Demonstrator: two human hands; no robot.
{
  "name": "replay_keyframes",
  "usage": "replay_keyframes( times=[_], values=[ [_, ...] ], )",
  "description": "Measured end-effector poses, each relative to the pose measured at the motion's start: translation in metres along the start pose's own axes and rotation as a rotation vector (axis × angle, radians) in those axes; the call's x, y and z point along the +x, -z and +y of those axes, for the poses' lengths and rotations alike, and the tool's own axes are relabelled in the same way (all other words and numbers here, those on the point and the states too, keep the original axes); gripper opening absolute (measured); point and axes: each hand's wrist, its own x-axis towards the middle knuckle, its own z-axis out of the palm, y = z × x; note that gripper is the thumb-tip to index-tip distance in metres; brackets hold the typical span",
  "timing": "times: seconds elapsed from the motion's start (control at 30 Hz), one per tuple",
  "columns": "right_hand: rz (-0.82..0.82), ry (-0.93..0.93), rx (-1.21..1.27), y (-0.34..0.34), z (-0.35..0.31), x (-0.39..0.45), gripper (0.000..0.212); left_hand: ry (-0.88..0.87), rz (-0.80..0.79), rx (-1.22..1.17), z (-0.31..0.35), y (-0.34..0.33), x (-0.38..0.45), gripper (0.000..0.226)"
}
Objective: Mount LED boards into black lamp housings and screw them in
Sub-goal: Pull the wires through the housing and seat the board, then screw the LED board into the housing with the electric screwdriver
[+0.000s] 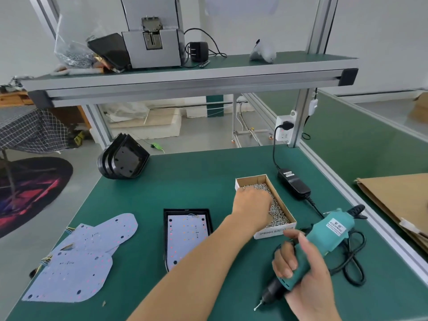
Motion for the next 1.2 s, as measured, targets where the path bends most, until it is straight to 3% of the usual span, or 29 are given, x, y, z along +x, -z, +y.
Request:
replay_keyframes(
  times=[0.1, 0.23, 0.37, 0.63, 0.8, 0.9, 1.07, 1.2],
  values=[
    [0.019, 0.014, 0.015, 0.002, 0.0, -0.002, 0.025, 0.017, -0.042, 0.112, 0.002, -0.011, 0.013, 0.019],
    [0.039, 0.02, 0.028, -0.001, -0.001, -0.003, 0.024, 0.003, -0.045, 0.152, 0.004, -0.019, 0.022, 0.024],
    [0.056, 0.016, 0.002, -0.007, -0.001, -0.004, 0.023, -0.021, -0.043, 0.178, 0.005, -0.025, 0.027, 0.012],
    [0.056, 0.023, -0.039, -0.012, 0.001, -0.005, 0.023, 0.018, -0.07, 0.2, 0.004, -0.034, 0.03, 0.023],
    [0.062, 0.035, -0.053, -0.013, -0.002, -0.006, 0.024, 0.017, -0.062, 0.151, 0.002, -0.029, 0.029, 0.011],
    [0.064, 0.039, -0.062, -0.014, -0.004, -0.006, 0.024, 0.042, 0.038, -0.091, -0.004, -0.019, 0.021, 0.005],
    [0.071, 0.047, -0.1, -0.016, -0.005, -0.006, 0.026, 0.249, 0.206, -0.871, -0.022, 0.001, -0.02, 0.011],
    [0.033, 0.051, -0.086, -0.023, -0.008, -0.008, 0.027, 0.294, 0.277, -1.149, -0.033, 0.009, -0.074, 0.008]
  ],
)
